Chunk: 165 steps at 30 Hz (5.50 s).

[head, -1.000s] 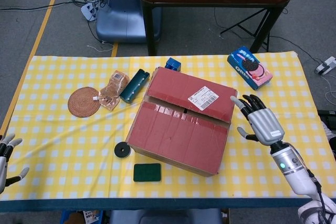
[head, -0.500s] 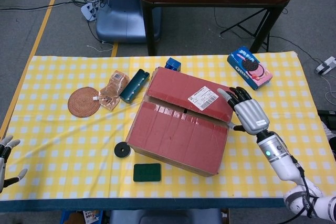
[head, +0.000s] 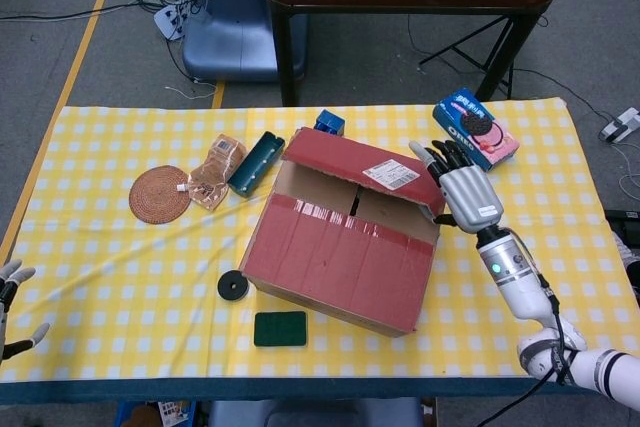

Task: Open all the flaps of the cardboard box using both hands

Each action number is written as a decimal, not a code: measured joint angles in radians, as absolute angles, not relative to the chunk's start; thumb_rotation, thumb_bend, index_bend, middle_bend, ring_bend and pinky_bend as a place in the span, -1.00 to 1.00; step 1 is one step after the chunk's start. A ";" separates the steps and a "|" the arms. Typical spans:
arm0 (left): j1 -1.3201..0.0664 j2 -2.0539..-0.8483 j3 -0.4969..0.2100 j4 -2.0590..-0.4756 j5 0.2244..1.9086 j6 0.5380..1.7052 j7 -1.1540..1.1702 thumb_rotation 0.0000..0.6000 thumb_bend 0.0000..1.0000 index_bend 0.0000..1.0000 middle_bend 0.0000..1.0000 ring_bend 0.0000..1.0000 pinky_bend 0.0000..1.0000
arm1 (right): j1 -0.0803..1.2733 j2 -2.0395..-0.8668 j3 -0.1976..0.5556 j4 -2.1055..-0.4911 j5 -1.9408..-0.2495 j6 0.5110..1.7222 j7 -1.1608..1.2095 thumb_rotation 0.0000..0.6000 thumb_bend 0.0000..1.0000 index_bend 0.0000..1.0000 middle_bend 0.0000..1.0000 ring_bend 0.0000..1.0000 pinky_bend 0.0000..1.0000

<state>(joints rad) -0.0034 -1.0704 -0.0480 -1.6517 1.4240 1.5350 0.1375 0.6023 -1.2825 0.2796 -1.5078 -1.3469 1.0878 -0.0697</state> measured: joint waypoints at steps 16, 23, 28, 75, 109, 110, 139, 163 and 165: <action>0.002 -1.058 -0.047 -1.661 1.424 1.540 0.132 1.00 -0.73 -0.47 -0.71 -0.87 -1.00 | 0.710 -1.327 0.402 -1.304 -1.148 1.016 -0.051 1.00 -0.45 -0.94 -0.67 -0.86 -0.88; 0.002 -1.052 -0.048 -1.668 1.423 1.539 0.133 1.00 -0.73 -0.47 -0.71 -0.87 -1.00 | 0.753 -1.371 0.417 -1.173 -1.076 0.954 -0.045 1.00 -0.45 -0.94 -0.67 -0.86 -0.88; 0.004 -1.047 -0.046 -1.672 1.425 1.541 0.137 1.00 -0.73 -0.47 -0.71 -0.87 -1.00 | 0.788 -1.419 0.425 -1.062 -1.016 0.893 -0.041 1.00 -0.45 -0.94 -0.67 -0.86 -0.88; 0.037 -1.021 -0.016 -1.730 1.494 1.600 0.158 1.00 -0.73 -0.44 -0.71 -0.87 -1.00 | 0.532 -0.910 0.149 -1.856 -1.491 0.880 0.313 1.00 1.00 -0.38 -0.47 -0.68 -0.83; 0.041 -1.022 -0.019 -1.723 1.493 1.594 0.158 1.00 -0.73 -0.44 -0.71 -0.87 -1.00 | 0.583 -0.951 0.119 -1.843 -1.530 0.911 0.388 1.00 1.00 -0.34 -0.47 -0.68 -0.83; 0.041 -1.021 -0.019 -1.725 1.494 1.594 0.160 1.00 -0.73 -0.44 -0.71 -0.87 -1.00 | 0.581 -0.946 0.117 -1.846 -1.539 0.918 0.415 1.00 1.00 -0.34 -0.47 -0.68 -0.83; 0.039 -1.005 -0.023 -1.767 1.487 1.592 0.219 1.00 -0.73 -0.44 -0.71 -0.87 -1.00 | 0.680 -0.877 -0.140 -1.610 -2.043 1.323 1.839 1.00 -0.55 -0.34 -0.48 -0.68 -0.83; 0.034 -1.001 -0.027 -1.773 1.490 1.592 0.236 1.00 -0.73 -0.44 -0.71 -0.87 -1.00 | 0.780 -0.937 -0.265 -1.549 -2.080 1.388 1.839 1.00 -0.68 -0.36 -0.49 -0.68 -0.83; 0.026 -0.999 -0.030 -1.772 1.493 1.585 0.238 1.00 -0.73 -0.44 -0.71 -0.87 -1.00 | 0.775 -0.925 -0.266 -1.559 -2.063 1.385 1.800 1.00 -0.68 -0.36 -0.49 -0.68 -0.83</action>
<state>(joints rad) 0.0260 -0.9990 -0.0299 -1.7723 1.4931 1.5851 0.2378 0.7746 -0.9251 -0.2661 -1.5594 -2.0627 1.3850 1.8000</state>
